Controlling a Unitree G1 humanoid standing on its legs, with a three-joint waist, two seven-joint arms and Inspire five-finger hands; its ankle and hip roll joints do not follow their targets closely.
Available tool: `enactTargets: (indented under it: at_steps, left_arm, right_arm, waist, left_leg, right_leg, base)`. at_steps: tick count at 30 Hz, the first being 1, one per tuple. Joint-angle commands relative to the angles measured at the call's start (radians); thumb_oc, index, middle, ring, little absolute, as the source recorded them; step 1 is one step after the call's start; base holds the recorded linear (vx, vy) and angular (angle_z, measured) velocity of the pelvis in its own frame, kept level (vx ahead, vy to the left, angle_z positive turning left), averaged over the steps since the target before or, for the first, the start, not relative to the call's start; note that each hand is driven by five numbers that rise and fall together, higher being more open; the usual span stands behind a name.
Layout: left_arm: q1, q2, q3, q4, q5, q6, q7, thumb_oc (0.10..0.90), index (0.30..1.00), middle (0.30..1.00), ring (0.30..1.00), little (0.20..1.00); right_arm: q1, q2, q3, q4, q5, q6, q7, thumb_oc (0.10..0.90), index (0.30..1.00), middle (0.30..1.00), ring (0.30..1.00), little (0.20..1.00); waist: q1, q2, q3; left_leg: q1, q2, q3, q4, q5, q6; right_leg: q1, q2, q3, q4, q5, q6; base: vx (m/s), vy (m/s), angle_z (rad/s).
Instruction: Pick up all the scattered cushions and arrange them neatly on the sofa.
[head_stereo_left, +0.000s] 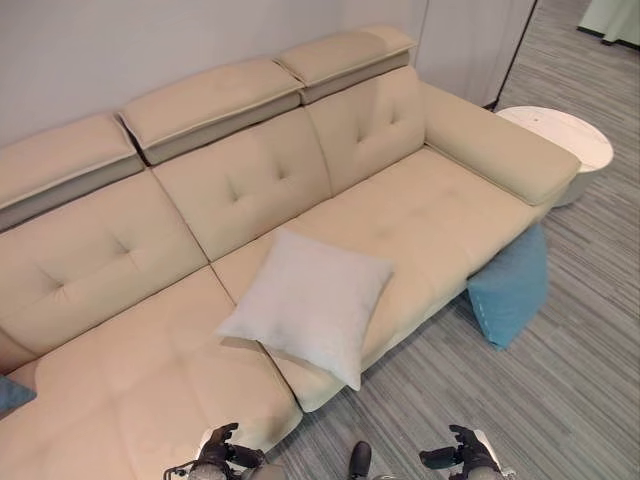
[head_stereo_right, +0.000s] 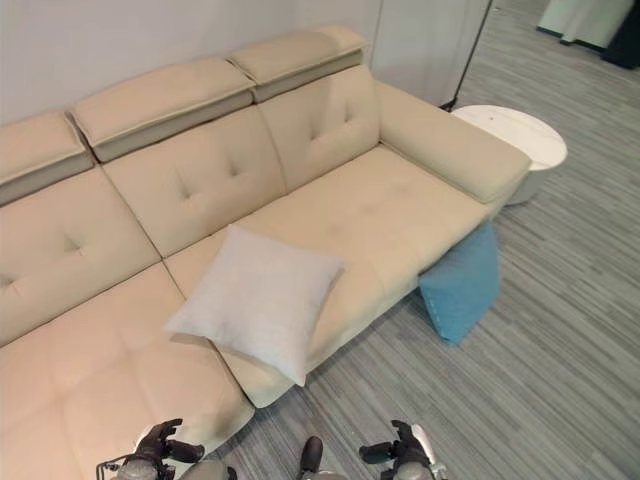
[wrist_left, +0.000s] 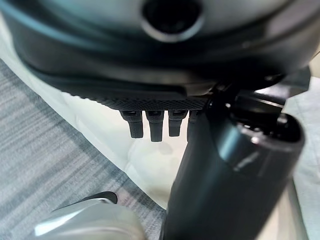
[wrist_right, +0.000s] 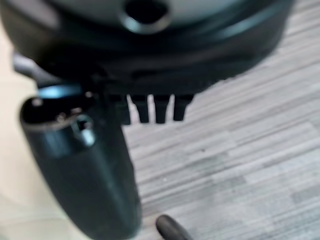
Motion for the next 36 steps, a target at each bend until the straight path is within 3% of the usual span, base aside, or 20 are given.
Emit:
enactTargets:
  at_steps: [1,3,6,11,12,13,16,21,24,36]
  left_arm:
    - [0.009,0.008,-0.028,-0.002,-0.011,-0.015,0.014,0.8,0.9,0.9,0.9,0.9]
    - [0.012,0.013,-0.024,-0.003,-0.014,-0.015,0.013,0.8,0.9,0.9,0.9,0.9]
    - [0.023,0.014,-0.015,0.003,-0.018,-0.012,0.015,0.8,0.9,0.9,0.9,0.9]
    - [0.032,0.025,0.005,0.009,-0.021,-0.015,0.014,0.8,0.9,0.9,0.9,0.9]
    - [0.033,0.03,0.01,0.009,-0.024,-0.016,0.014,0.8,0.9,0.9,0.9,0.9]
    - [0.031,0.041,0.017,0.002,-0.026,-0.014,0.017,0.8,0.9,0.9,0.9,0.9]
    - [0.018,0.057,0.02,-0.011,-0.03,-0.021,0.024,0.8,0.9,0.9,0.9,0.9]
    - [0.007,0.072,0.016,-0.024,-0.036,-0.033,0.028,0.8,0.9,0.9,0.9,0.9]
    - [0.011,0.088,0.046,-0.035,-0.044,-0.041,0.045,0.8,0.9,0.9,0.9,0.9]
    - [-0.019,0.26,0.179,-0.233,-0.099,-0.08,0.114,0.8,0.9,0.9,0.9,0.9]
  right_arm:
    - [0.011,-0.035,0.004,0.003,0.024,-0.008,-0.035,0.8,0.9,0.9,0.9,0.9]
    - [0.013,-0.03,0.009,0.006,0.021,-0.006,-0.04,0.8,0.9,0.9,0.9,0.9]
    - [0.022,-0.02,0.006,0.013,0.019,-0.003,-0.035,0.8,0.9,0.9,0.9,0.9]
    - [0.029,-0.006,-0.004,0.025,0.015,-0.004,-0.033,0.8,0.9,0.9,0.9,0.9]
    - [0.031,-0.004,-0.007,0.026,0.012,-0.003,-0.029,0.8,0.9,0.9,0.9,0.9]
    - [0.026,-0.003,-0.009,0.029,0.007,0.003,-0.026,0.8,0.9,0.9,0.9,0.9]
    - [0.025,0.001,-0.009,0.026,0.01,0.001,-0.025,0.8,0.9,0.9,0.9,0.9]
    - [0.029,-0.001,-0.015,0.04,0.017,0.002,-0.024,0.8,0.9,0.9,0.9,0.9]
    - [0.034,-0.015,-0.031,0.05,0.021,-0.001,-0.036,0.8,0.9,0.9,0.9,0.9]
    - [0.05,-0.146,-0.194,-0.1,0.14,-0.051,-0.071,0.8,0.9,0.9,0.9,0.9]
  waist:
    - [-0.008,-0.004,-0.003]
    - [0.001,-0.004,-0.003]
    - [0.002,0.0,-0.014]
    - [0.006,-0.004,-0.045]
    - [0.008,-0.005,-0.048]
    - [0.007,0.0,-0.041]
    - [-0.002,0.007,-0.022]
    - [-0.009,0.005,-0.024]
    - [-0.008,-0.001,-0.054]
    - [-0.031,0.014,-0.093]
  left_leg:
    - [-0.038,-0.012,0.067,-0.107,-0.009,0.052]
    - [-0.051,-0.01,0.095,-0.136,0.012,0.046]
    - [-0.02,-0.027,0.083,-0.194,0.037,0.061]
    - [0.048,-0.064,0.065,-0.252,0.022,0.085]
    - [0.063,-0.069,0.067,-0.267,0.017,0.093]
    - [0.08,-0.073,0.062,-0.277,0.012,0.107]
    - [0.106,-0.081,0.038,-0.299,0.014,0.118]
    - [0.124,-0.093,0.005,-0.326,0.028,0.11]
    - [0.136,-0.094,0.014,-0.356,0.027,0.097]
    - [0.178,-0.088,0.023,-0.356,0.006,0.077]
  right_leg:
    - [0.059,-0.027,0.025,0.07,-0.154,0.139]
    - [0.084,-0.019,0.013,0.064,-0.17,0.138]
    - [0.085,-0.017,0.006,0.077,-0.163,0.139]
    - [0.083,-0.042,0.011,0.136,-0.173,0.163]
    - [0.076,-0.053,0.011,0.172,-0.175,0.172]
    - [0.032,-0.084,0.007,0.285,-0.161,0.193]
    - [-0.033,-0.091,0.044,0.397,-0.141,0.212]
    - [-0.037,-0.067,0.067,0.261,-0.145,0.189]
    - [-0.001,-0.06,0.06,0.194,-0.132,0.198]
    - [0.081,-0.044,0.043,0.103,-0.125,0.194]
  base:
    - [0.13,0.039,0.71]
    - [0.19,0.074,0.5]
    - [0.13,0.121,0.03]
    - [0.12,0.154,-0.04]
    - [0.07,0.173,0.03]
    - [0.07,0.212,0.0]
    - [0.02,0.113,0.0]
    - [0.04,0.003,0.22]
    - [0.08,-0.037,0.16]
    - [0.06,-0.029,0.01]
